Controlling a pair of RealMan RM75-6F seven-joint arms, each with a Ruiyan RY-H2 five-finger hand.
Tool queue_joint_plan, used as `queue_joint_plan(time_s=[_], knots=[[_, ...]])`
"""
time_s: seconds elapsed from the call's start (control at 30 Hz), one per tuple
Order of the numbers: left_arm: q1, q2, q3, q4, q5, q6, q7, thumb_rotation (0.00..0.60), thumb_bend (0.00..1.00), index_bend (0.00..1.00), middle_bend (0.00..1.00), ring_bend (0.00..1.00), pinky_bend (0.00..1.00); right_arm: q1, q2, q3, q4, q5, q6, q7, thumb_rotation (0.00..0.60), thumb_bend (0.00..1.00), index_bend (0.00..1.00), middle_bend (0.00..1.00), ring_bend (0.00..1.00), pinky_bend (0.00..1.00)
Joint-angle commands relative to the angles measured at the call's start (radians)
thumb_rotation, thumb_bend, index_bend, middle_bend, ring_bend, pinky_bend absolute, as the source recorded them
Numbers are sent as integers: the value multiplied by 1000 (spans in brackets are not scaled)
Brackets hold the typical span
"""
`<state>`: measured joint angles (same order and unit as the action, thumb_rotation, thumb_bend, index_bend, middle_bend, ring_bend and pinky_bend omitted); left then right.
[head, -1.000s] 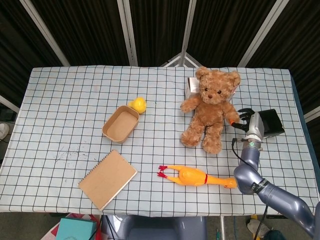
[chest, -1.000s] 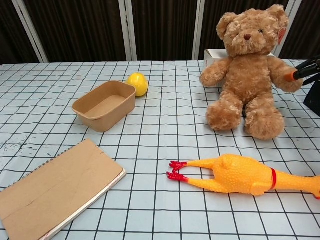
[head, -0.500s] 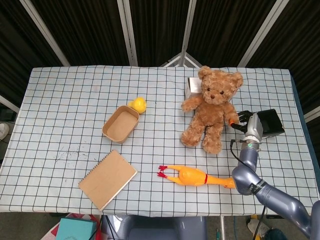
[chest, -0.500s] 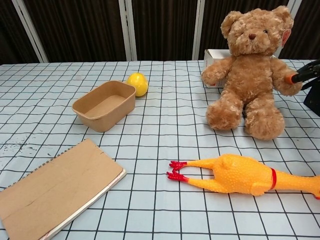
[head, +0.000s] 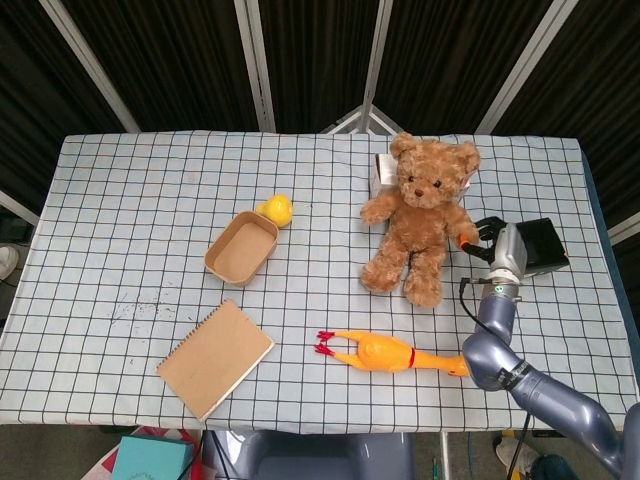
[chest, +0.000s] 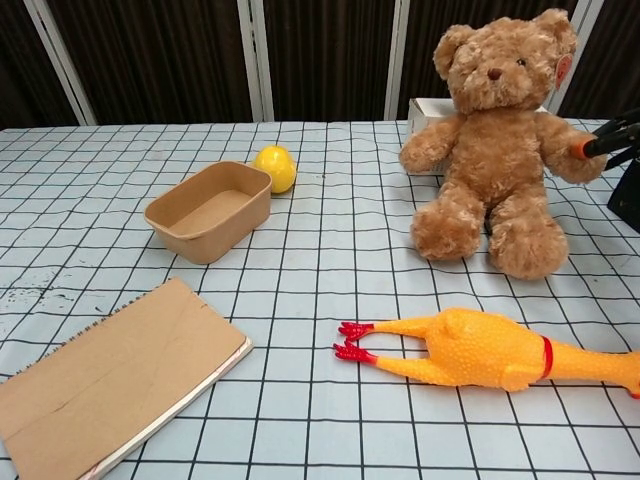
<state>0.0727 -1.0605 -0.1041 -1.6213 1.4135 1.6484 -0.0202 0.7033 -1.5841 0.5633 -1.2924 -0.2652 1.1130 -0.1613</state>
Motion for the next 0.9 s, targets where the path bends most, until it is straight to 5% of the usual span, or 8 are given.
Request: queue_joint_plan(time_s=[0.03,0.9], knots=[[1,1,0,1,0,2,-3,600,269,222,0,0,135,-5,-5,2,12,0,-10,1,600,356,489,540,393,0],[1,1,0,-2,-1,1,-2,600,269,224,0,0,135,-18,-15,11,-11,-72,36,-32,600,374,489,541,393,0]])
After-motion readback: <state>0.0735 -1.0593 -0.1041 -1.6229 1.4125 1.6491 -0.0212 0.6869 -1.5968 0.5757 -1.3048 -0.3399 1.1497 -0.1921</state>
